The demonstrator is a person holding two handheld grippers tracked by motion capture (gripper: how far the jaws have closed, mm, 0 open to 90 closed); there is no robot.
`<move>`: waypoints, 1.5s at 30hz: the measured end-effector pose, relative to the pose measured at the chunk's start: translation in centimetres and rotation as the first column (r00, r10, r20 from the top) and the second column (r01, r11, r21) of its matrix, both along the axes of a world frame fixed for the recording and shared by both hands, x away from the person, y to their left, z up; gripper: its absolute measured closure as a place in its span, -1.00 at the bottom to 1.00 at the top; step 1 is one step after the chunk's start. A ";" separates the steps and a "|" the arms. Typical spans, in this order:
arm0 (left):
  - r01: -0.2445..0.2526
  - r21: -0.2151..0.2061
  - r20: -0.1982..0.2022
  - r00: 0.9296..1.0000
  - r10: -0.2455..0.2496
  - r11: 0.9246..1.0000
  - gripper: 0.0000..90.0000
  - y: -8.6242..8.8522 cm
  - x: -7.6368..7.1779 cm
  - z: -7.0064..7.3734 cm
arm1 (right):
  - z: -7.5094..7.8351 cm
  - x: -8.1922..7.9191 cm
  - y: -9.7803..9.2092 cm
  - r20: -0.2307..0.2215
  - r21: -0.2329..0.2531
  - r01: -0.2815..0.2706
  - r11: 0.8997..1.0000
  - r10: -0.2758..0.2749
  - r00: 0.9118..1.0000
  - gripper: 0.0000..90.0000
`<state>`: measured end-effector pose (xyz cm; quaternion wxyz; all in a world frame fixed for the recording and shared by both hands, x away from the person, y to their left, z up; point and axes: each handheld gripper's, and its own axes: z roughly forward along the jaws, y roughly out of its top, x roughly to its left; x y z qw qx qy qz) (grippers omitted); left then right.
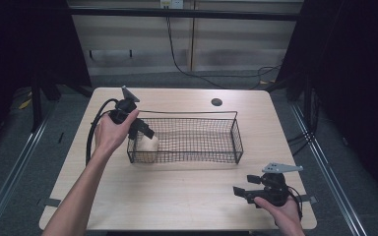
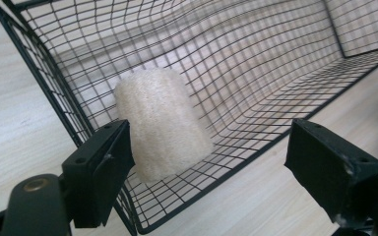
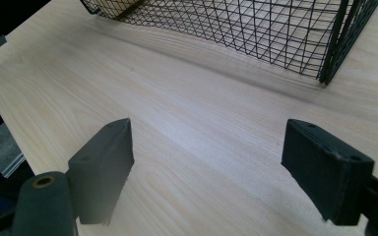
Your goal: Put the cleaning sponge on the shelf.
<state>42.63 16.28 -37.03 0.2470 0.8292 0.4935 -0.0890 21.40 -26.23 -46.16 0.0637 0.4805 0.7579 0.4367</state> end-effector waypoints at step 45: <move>0.193 -0.153 0.330 0.935 -0.134 0.969 -0.60 5.9 -12.0 -0.8 | 0.0 0.0 0.0 -0.001 -0.006 0.010 1.000 -0.010 1.000 -0.57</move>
